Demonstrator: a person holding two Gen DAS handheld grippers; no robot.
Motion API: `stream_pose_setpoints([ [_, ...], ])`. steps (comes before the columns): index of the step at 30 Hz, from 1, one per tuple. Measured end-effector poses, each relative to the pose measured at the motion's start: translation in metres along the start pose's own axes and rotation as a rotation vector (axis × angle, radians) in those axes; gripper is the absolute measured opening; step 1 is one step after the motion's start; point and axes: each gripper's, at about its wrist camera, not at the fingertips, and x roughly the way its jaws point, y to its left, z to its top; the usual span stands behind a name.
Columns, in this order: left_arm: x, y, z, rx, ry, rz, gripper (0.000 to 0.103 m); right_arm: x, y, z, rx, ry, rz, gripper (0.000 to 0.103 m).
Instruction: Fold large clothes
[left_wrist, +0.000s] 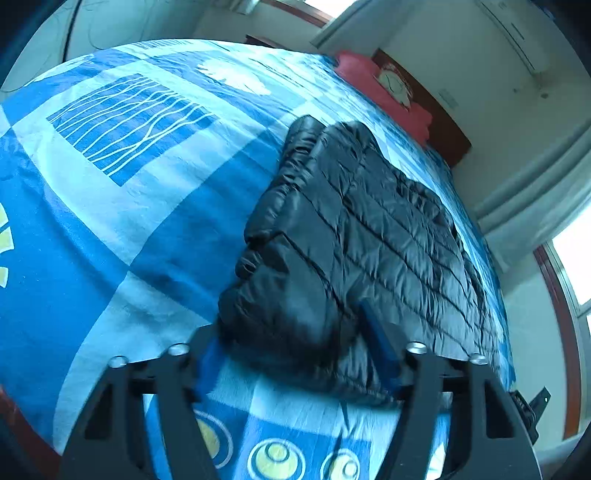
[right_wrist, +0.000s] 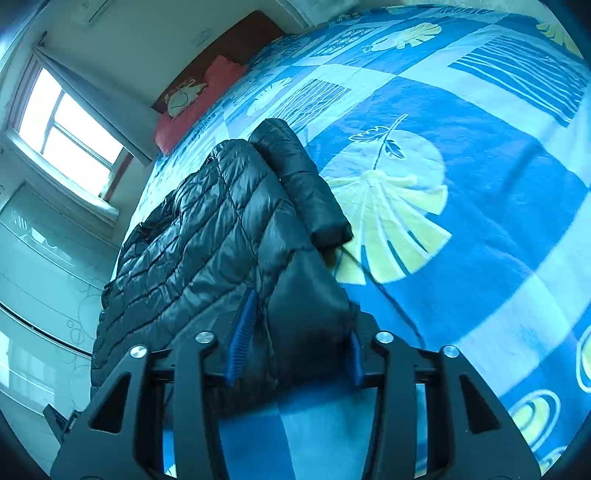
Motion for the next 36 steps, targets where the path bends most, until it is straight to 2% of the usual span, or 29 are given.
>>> stream_pose_setpoints([
  [8,-0.027,0.018,0.003,0.042,-0.006,0.057,0.074,-0.027,0.014,-0.023,-0.100,0.037,-0.087,0.049],
  [14,-0.044,0.020,0.016,0.105,-0.020,0.142,0.074,-0.044,0.058,-0.045,-0.278,0.072,-0.152,0.049],
  [18,-0.049,0.019,0.030,0.120,-0.037,0.148,0.074,-0.045,0.094,-0.054,-0.381,0.072,-0.128,0.049],
  [22,-0.042,0.010,0.045,0.153,-0.045,0.137,0.074,-0.021,0.131,-0.052,-0.455,0.080,-0.096,0.049],
  [25,-0.028,-0.002,0.056,0.208,-0.022,0.163,0.074,0.006,0.158,-0.046,-0.486,0.111,-0.079,0.049],
  [27,-0.023,-0.006,0.061,0.226,-0.015,0.154,0.074,0.020,0.177,-0.043,-0.507,0.117,-0.053,0.049],
  [33,-0.008,-0.022,0.075,0.267,-0.015,0.133,0.074,0.063,0.235,-0.033,-0.592,0.107,-0.044,0.049],
  [36,0.002,-0.024,0.081,0.264,-0.001,0.131,0.074,0.086,0.251,-0.032,-0.617,0.117,-0.058,0.049],
])
